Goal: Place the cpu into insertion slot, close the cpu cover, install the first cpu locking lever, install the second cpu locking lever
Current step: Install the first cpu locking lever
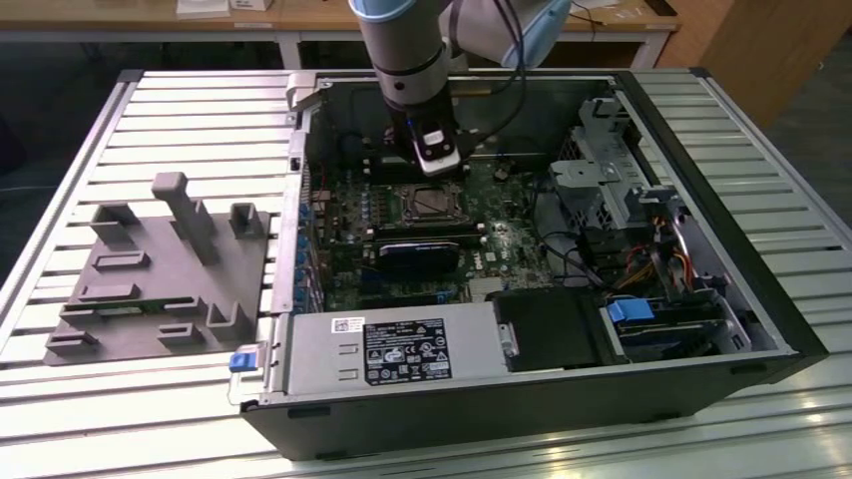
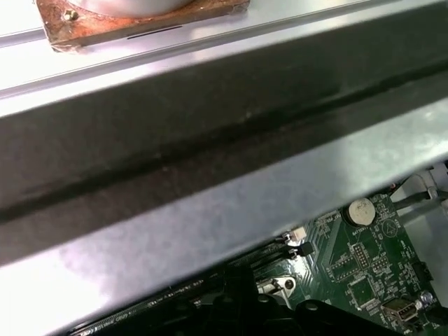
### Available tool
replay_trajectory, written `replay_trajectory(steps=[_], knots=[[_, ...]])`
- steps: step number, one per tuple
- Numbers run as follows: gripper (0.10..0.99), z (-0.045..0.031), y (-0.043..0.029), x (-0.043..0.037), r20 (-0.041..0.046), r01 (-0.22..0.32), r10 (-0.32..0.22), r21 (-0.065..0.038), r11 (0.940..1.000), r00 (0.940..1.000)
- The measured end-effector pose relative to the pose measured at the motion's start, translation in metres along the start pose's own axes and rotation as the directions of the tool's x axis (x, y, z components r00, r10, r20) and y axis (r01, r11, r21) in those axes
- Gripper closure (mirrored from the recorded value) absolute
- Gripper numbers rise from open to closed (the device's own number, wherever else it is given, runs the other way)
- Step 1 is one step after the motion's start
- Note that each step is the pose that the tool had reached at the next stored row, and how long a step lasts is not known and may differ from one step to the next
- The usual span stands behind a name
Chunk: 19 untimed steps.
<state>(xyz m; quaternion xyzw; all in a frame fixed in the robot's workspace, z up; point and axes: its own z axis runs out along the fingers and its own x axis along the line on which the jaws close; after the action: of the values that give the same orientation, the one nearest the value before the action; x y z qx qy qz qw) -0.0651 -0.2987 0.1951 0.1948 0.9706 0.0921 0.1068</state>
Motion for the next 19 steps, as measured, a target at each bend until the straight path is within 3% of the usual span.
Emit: replay_trajectory(steps=[6, 19], knots=[[0.984, 0.0019, -0.0004, 0.0003, 0.0046, -0.008, 0.008, 0.007, 0.9999, 1.0], [0.984, 0.0042, -0.0004, -0.0005, 0.0058, -0.013, 0.013, 0.008, 0.9999, 0.9999]])
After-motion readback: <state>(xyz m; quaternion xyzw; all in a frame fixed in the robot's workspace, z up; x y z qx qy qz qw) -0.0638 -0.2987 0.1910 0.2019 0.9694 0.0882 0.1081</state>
